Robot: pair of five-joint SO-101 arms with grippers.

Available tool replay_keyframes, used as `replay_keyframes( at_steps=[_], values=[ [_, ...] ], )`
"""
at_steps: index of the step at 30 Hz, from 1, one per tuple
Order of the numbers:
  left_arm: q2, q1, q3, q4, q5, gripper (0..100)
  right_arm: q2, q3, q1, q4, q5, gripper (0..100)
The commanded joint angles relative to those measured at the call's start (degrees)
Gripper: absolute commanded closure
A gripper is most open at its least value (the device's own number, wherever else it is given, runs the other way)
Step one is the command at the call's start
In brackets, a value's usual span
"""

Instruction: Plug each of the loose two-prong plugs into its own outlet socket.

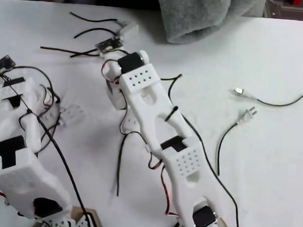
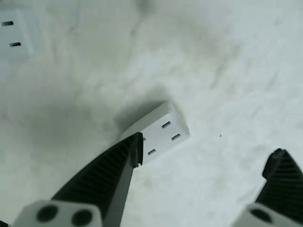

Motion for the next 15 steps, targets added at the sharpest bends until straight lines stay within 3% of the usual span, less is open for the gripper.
replay_keyframes(
  at_steps=[1, 4, 15],
  values=[
    [-3.3, 1.0, 0.9, -0.9, 4.0, 75, -1.0, -0.4, -0.5, 0.0, 0.6, 60.4],
    [-3.3, 1.0, 1.1, -1.0, 4.7, 76, -1.0, -0.4, -0.5, 0.0, 0.6, 60.4],
    [-3.3, 1.0, 1.1, -0.9, 4.6, 95, -1.0, -0.3, -0.5, 0.0, 0.6, 60.4]
  ],
)
